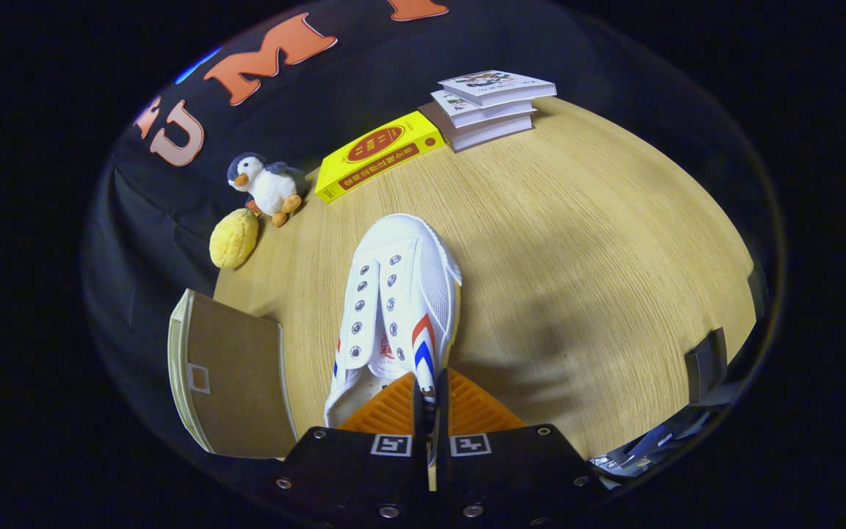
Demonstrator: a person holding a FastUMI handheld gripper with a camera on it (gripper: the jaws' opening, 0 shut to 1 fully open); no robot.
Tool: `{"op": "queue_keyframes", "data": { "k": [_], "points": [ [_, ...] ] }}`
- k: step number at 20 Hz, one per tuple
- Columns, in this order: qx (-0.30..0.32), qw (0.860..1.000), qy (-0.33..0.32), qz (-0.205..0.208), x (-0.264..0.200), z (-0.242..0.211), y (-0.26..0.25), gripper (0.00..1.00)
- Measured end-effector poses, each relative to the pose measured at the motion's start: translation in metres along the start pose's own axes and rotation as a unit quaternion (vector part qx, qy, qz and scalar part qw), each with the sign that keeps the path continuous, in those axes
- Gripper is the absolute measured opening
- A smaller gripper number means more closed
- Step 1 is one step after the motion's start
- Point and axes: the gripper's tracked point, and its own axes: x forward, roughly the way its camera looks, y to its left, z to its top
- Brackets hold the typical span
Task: Open the storage box then place both shoes into the box .Put the left shoe in first, then the right shoe, with the right side of both shoes facing outward in a uniform manner.
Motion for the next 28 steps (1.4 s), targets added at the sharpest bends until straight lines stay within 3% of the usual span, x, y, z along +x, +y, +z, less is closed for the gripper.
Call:
{"op": "queue_keyframes", "data": {
  "k": [4,14,21,28],
  "points": [
    [0.001,0.999,0.004,0.035,-0.023,0.008,0.043,0.05],
    [-0.044,0.996,0.011,0.078,-0.056,0.004,0.145,0.05],
    [-0.080,0.988,0.028,0.125,-0.075,-0.013,0.230,0.05],
    [-0.118,0.980,0.065,0.147,-0.066,-0.052,0.283,0.04]
  ]
}}
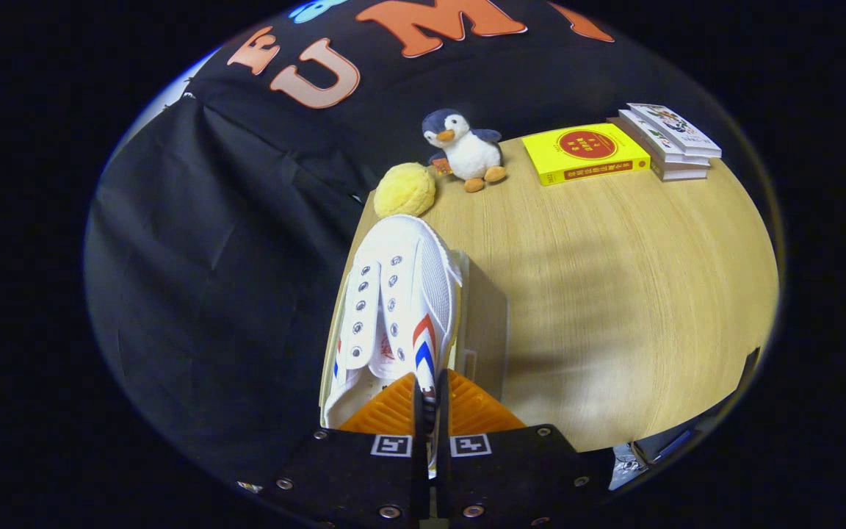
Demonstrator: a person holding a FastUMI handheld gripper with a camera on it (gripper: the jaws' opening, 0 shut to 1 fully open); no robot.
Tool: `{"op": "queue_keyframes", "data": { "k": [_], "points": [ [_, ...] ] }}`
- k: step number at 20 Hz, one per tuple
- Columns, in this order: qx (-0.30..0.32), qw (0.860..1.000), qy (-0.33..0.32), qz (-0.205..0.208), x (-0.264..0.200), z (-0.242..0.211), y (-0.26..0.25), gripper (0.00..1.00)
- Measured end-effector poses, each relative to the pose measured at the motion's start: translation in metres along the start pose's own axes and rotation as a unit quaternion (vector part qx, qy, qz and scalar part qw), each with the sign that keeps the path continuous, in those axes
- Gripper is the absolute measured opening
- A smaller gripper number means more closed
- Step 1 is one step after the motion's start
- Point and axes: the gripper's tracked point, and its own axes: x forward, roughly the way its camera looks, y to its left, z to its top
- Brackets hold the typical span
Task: Open the storage box then place both shoes into the box .Put the left shoe in first, then the right shoe, with the right side of both shoes facing outward in a uniform manner.
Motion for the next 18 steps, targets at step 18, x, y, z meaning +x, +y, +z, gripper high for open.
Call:
{"op": "queue_keyframes", "data": {
  "k": [18],
  "points": [
    [0.007,0.994,0.027,-0.109,0.059,-0.038,0.001,0.12]
  ]
}}
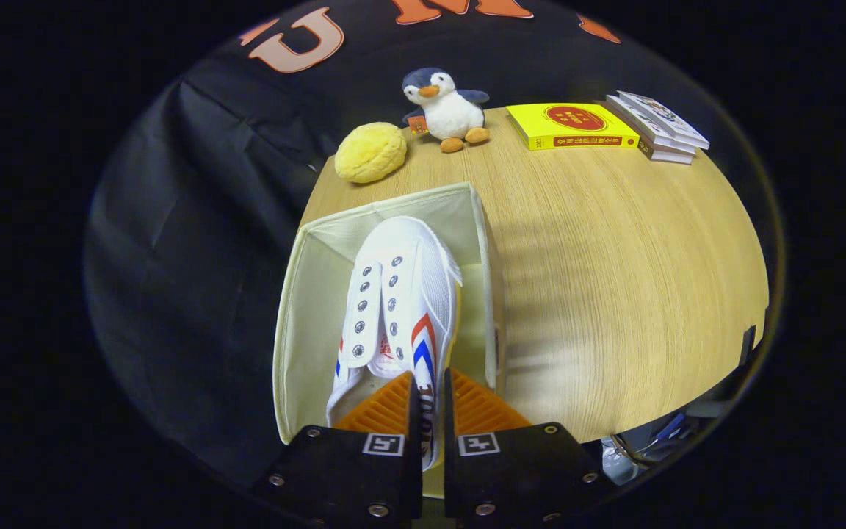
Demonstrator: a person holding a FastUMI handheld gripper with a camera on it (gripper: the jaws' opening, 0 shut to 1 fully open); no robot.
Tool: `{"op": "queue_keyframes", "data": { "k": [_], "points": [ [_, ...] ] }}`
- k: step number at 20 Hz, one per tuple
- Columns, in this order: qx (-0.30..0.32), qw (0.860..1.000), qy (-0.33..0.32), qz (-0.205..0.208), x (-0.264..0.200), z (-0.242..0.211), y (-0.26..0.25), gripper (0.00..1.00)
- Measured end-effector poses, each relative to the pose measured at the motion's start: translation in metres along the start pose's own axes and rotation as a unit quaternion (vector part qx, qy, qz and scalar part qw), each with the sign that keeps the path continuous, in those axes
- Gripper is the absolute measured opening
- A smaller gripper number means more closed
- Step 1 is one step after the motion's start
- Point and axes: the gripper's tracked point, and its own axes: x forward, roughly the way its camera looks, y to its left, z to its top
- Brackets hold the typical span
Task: Open the storage box then place both shoes into the box .Put the left shoe in first, then the right shoe, with the right side of both shoes facing outward in a uniform manner.
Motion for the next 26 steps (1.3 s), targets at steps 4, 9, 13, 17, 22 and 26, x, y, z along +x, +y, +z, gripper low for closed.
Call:
{"op": "queue_keyframes", "data": {
  "k": [4,9,13,17,22,26],
  "points": [
    [0.002,0.999,-0.037,0.029,-0.018,0.022,0.014,0.39],
    [-0.013,0.993,-0.113,0.042,-0.050,0.068,-0.006,0.45],
    [-0.020,0.984,-0.171,0.049,-0.074,0.097,-0.032,0.69],
    [-0.045,0.970,-0.233,0.050,-0.104,0.124,-0.060,0.87],
    [-0.080,0.932,-0.350,0.058,-0.154,0.166,-0.098,0.97],
    [-0.096,0.902,-0.419,0.037,-0.192,0.190,-0.141,0.98]
  ]
}}
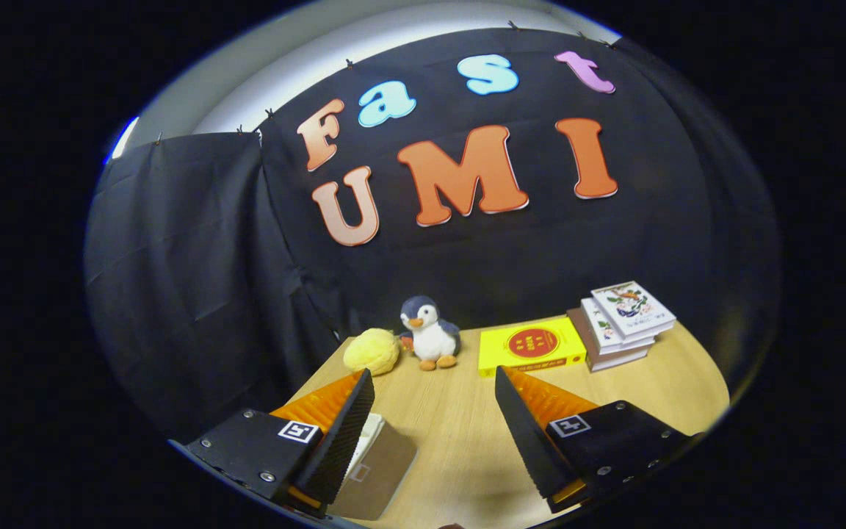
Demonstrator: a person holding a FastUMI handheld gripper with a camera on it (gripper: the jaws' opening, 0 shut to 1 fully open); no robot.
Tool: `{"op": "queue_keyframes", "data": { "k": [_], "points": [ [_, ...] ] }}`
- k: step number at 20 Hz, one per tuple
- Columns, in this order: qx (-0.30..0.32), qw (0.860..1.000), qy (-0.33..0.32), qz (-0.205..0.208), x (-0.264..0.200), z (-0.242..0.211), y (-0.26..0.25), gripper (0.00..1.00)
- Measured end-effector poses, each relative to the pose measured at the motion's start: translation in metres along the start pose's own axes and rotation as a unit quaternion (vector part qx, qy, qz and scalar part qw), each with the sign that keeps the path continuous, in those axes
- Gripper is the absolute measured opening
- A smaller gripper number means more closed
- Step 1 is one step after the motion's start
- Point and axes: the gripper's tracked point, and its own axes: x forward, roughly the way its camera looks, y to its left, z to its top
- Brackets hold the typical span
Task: Open the storage box then place both shoes into the box .Put the left shoe in first, then the right shoe, with the right side of both shoes facing outward in a uniform manner.
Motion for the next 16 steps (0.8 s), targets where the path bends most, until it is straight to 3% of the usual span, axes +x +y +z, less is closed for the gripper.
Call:
{"op": "queue_keyframes", "data": {
  "k": [7,16],
  "points": [
    [-0.013,0.997,-0.070,-0.031,-0.020,0.039,-0.059,0.98],
    [-0.027,0.985,-0.164,-0.049,-0.031,0.082,-0.074,0.98]
  ]
}}
